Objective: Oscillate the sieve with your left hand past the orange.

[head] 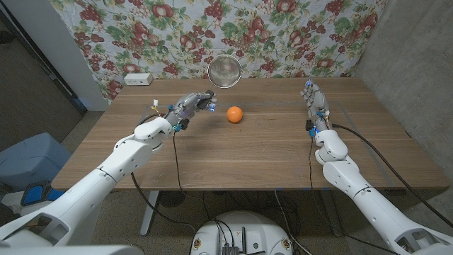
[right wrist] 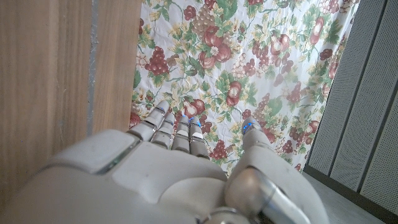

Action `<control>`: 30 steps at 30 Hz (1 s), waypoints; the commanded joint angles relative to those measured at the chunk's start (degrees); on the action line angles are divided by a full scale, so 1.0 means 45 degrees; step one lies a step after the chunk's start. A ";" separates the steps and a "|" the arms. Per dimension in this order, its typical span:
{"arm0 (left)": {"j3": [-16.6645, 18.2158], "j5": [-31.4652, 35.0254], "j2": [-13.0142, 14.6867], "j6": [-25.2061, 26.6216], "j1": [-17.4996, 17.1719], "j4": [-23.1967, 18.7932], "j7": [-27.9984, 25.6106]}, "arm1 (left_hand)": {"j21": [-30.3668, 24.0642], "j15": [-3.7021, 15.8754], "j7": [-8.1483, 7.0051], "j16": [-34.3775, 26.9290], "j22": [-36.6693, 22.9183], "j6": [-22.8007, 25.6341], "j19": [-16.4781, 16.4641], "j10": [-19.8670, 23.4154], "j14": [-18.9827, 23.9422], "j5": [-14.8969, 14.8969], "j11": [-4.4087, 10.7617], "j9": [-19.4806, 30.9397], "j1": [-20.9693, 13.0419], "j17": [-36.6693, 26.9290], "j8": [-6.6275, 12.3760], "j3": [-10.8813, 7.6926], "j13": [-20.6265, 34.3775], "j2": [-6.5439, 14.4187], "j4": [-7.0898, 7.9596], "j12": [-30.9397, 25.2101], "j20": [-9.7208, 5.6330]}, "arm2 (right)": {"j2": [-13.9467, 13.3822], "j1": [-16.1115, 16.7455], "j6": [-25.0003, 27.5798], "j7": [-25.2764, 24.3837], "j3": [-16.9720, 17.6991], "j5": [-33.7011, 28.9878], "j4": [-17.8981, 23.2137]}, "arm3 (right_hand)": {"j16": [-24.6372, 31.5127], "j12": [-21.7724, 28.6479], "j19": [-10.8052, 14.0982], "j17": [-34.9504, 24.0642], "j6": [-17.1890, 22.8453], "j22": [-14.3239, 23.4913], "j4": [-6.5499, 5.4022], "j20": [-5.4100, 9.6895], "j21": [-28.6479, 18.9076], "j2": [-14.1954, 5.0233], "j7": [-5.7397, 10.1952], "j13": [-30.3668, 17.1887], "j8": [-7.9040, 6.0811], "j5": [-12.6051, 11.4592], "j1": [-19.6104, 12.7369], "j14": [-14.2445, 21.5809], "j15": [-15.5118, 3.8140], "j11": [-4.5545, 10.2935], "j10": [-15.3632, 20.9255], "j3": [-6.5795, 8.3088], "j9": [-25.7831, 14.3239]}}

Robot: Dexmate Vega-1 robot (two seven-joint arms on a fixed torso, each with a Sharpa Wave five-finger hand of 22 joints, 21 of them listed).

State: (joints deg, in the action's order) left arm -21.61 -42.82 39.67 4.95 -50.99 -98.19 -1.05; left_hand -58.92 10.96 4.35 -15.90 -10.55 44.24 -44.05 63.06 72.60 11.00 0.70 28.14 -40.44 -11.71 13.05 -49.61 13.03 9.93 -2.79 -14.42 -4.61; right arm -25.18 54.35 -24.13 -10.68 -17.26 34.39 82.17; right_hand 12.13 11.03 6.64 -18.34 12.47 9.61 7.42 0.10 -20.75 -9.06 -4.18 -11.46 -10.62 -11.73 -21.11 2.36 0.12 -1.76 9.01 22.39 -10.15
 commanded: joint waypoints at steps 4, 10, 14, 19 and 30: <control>0.0191 -0.1319 0.0362 0.3265 0.0343 -0.0910 -0.1516 | -0.0184 0.0440 0.1466 -0.0133 -0.0032 0.1361 -0.0217 0.1244 0.0702 -0.0077 0.0745 -0.0012 -0.0636 -0.0032 -0.0100 -0.0127 -0.0047 0.0388 -0.0131 -0.0116 -0.0992 | 0.0060 -0.0163 0.0025 0.0115 -0.0037 0.0087 -0.0193 | 0.0130 0.0080 0.0126 -0.0014 0.0067 0.0041 -0.0044 0.0015 0.0070 -0.0075 -0.0037 0.0015 -0.0048 -0.0049 -0.0062 0.0073 0.0063 0.0005 0.0084 0.0100 -0.0028; 0.0294 -0.2205 0.0431 0.4860 0.0619 -0.1146 -0.2241 | -0.0219 0.0434 0.1498 -0.0148 -0.0028 0.1393 -0.0222 0.1241 0.0746 -0.0097 0.0790 -0.0033 -0.0652 -0.0021 -0.0138 -0.0165 -0.0071 0.0386 -0.0158 -0.0101 -0.0983 | 0.0050 -0.0193 0.0031 0.0161 -0.0047 0.0104 -0.0236 | 0.0133 0.0082 0.0137 -0.0002 0.0068 0.0042 -0.0043 0.0014 0.0093 -0.0077 -0.0039 0.0015 -0.0048 -0.0050 -0.0057 0.0074 0.0063 0.0022 0.0092 0.0104 -0.0028; 0.0243 -0.2417 0.0500 0.5206 0.0762 -0.1110 -0.2209 | -0.0239 0.0429 0.1511 -0.0141 -0.0026 0.1408 -0.0220 0.1197 0.0741 -0.0106 0.0789 -0.0046 -0.0661 -0.0011 -0.0162 -0.0191 -0.0085 0.0387 -0.0172 -0.0075 -0.0975 | 0.0053 -0.0194 0.0021 0.0156 -0.0038 0.0114 -0.0239 | 0.0135 0.0077 0.0139 0.0007 0.0069 0.0042 -0.0044 0.0015 0.0113 -0.0078 -0.0042 0.0015 -0.0048 -0.0050 -0.0053 0.0075 0.0066 0.0013 0.0081 0.0107 -0.0028; 0.0158 -0.2564 0.0549 0.5494 0.0914 -0.1068 -0.2198 | -0.0257 0.0429 0.1513 -0.0128 -0.0023 0.1394 -0.0197 0.1140 0.0722 -0.0117 0.0778 -0.0062 -0.0674 0.0001 -0.0203 -0.0224 -0.0102 0.0388 -0.0191 -0.0043 -0.0948 | 0.0030 -0.0170 0.0018 0.0136 -0.0024 0.0104 -0.0218 | 0.0139 0.0077 0.0148 0.0019 0.0066 0.0043 -0.0044 0.0013 0.0138 -0.0078 -0.0046 0.0015 -0.0046 -0.0050 -0.0046 0.0078 0.0061 -0.0003 0.0081 0.0111 -0.0028; 0.0007 -0.2408 0.0615 0.5033 0.0946 -0.0921 -0.1646 | -0.0291 0.0423 0.1515 -0.0105 -0.0020 0.1368 -0.0181 0.1087 0.0685 -0.0133 0.0801 -0.0087 -0.0682 0.0014 -0.0264 -0.0265 -0.0124 0.0383 -0.0209 -0.0007 -0.0943 | 0.0003 -0.0068 -0.0046 0.0142 0.0020 0.0140 -0.0166 | 0.0142 0.0080 0.0169 0.0041 0.0077 0.0044 -0.0043 0.0010 0.0180 -0.0080 -0.0057 0.0016 -0.0050 -0.0051 -0.0039 0.0077 0.0067 0.0012 0.0092 0.0119 -0.0028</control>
State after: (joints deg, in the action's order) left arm -21.03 -53.24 42.00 27.37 -47.21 -102.64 -9.62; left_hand -59.78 10.85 5.06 -16.41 -10.54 44.54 -44.45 64.18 74.15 10.15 0.37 27.59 -40.90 -11.56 12.09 -50.43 12.51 9.47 -3.76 -14.58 -4.82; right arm -25.05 53.62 -24.07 -10.06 -17.39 34.85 81.27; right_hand 12.58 11.03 6.64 -18.07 12.47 9.75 7.18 0.10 -20.31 -9.06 -4.18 -11.18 -10.62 -11.73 -21.12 2.36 0.11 -1.75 9.00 22.63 -10.15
